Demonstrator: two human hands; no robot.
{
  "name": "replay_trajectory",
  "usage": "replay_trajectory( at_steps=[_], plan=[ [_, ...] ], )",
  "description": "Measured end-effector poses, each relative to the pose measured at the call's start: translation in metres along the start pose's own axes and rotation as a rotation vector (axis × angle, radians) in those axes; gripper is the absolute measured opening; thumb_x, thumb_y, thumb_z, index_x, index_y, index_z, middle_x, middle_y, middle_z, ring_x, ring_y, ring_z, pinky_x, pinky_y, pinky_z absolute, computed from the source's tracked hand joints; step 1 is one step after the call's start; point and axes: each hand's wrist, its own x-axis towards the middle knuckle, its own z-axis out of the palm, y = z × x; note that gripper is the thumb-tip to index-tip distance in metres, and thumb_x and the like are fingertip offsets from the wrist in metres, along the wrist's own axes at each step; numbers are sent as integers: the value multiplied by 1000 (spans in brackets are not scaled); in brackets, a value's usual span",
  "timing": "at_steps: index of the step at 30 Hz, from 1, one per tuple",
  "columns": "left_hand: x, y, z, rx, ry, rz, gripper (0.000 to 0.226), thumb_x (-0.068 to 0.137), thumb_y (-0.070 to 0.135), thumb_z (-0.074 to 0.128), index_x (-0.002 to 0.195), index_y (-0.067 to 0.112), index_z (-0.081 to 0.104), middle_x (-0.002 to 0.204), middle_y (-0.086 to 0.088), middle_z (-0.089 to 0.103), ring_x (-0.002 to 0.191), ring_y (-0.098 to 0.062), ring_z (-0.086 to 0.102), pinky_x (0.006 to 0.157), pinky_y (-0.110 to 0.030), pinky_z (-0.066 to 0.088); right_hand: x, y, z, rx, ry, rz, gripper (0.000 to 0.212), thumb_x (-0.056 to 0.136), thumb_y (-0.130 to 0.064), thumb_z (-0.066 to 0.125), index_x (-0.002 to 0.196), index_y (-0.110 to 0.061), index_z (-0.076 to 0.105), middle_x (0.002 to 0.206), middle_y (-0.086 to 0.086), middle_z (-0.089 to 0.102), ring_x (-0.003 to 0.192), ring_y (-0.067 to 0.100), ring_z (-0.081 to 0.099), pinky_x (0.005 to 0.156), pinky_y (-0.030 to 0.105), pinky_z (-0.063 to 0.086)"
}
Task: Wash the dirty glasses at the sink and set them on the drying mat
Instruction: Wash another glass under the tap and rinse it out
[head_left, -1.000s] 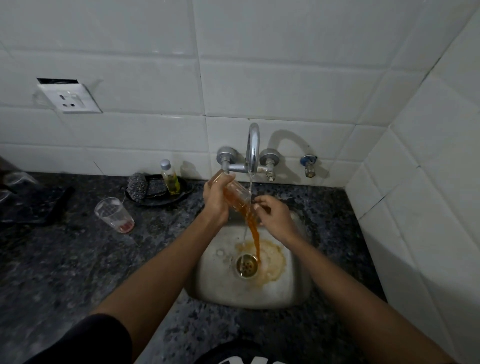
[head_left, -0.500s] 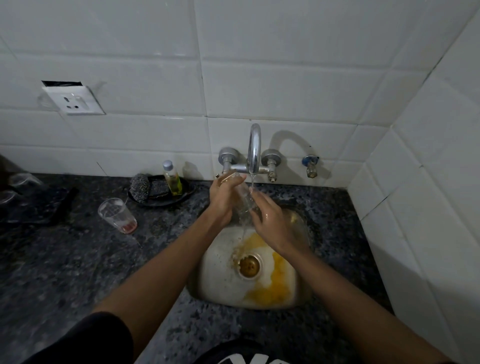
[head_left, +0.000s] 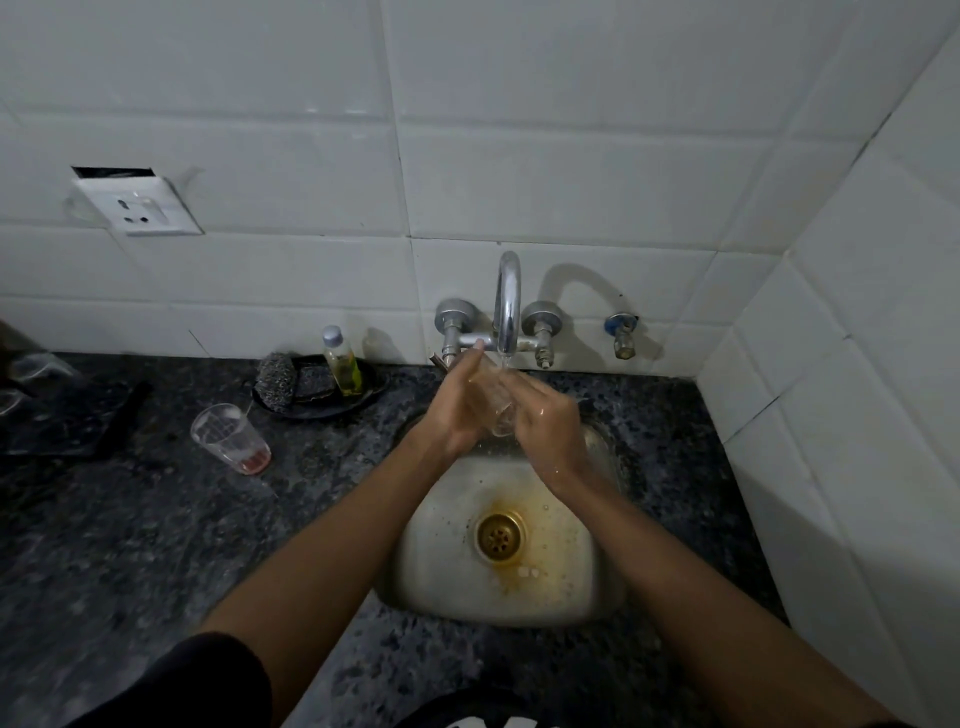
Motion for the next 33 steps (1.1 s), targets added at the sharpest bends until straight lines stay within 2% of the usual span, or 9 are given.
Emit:
replay_trajectory(
  at_steps=[3, 7, 11, 13, 18, 23, 27, 31, 33],
  plan=[
    [8, -1, -3, 27, 146, 3, 29, 99, 43, 68, 92, 15, 71, 88, -6, 64, 79, -20, 66, 81, -36, 54, -1, 3, 1, -79, -36, -158, 37, 101, -7, 54, 135, -7, 69, 132, 13, 71, 124, 23, 68, 105, 35, 56],
    [9, -5, -4, -58, 179, 11, 36, 102, 39, 57, 72, 20, 63, 76, -2, 60, 70, -18, 62, 75, -37, 50, -2, -12, 10, 106, 86, 165, 37, 96, 5, 63, 130, -6, 71, 123, 12, 75, 111, 21, 74, 95, 27, 60],
    [4, -1, -5, -27, 155, -45, 49, 104, 55, 53, 71, 18, 62, 75, -2, 60, 70, -17, 64, 68, -31, 54, 1, -11, 4, -69, -32, -204, 36, 97, -2, 53, 128, 0, 72, 128, 19, 72, 120, 28, 71, 103, 39, 57],
    [3, 3, -3, -25, 122, -65, 54, 106, 52, 52, 66, 18, 66, 69, -1, 62, 66, -15, 64, 64, -30, 56, 0, -8, 5, -112, -45, -273, 36, 97, -2, 53, 127, 1, 72, 129, 19, 71, 121, 29, 70, 105, 40, 57],
    [7, 0, -7, -51, 150, -20, 40, 102, 52, 57, 82, 17, 56, 84, -6, 60, 80, -21, 64, 80, -37, 53, 4, -16, 9, -9, 9, 17, 36, 97, -3, 59, 131, -5, 71, 122, 16, 75, 110, 27, 74, 92, 38, 63],
    [10, 8, -6, 23, 139, -81, 49, 104, 49, 60, 65, 18, 62, 66, 2, 55, 64, -12, 59, 62, -25, 51, 2, -6, 6, -179, -52, -386, 31, 95, 1, 59, 123, 2, 74, 127, 20, 72, 120, 31, 70, 105, 43, 56],
    [3, 8, -3, -65, 139, -65, 50, 106, 43, 50, 64, 19, 63, 66, 1, 61, 63, -14, 62, 68, -32, 50, 4, -18, 11, -23, -4, -16, 42, 88, 8, 72, 129, -3, 72, 127, 18, 73, 117, 28, 72, 101, 40, 59],
    [1, 6, -4, -77, 81, -56, 58, 106, 55, 49, 60, 20, 54, 58, 5, 53, 55, -10, 56, 57, -26, 52, 3, -15, 4, -193, -73, -360, 37, 89, 4, 63, 123, 2, 73, 127, 21, 72, 119, 32, 71, 108, 40, 52],
    [4, 8, -6, -15, 78, -76, 54, 105, 54, 53, 63, 20, 56, 62, 4, 54, 59, -11, 58, 60, -26, 52, 3, -10, 3, -196, -60, -372, 34, 89, 0, 63, 121, 1, 75, 126, 19, 73, 118, 30, 71, 107, 39, 54]
  ],
)
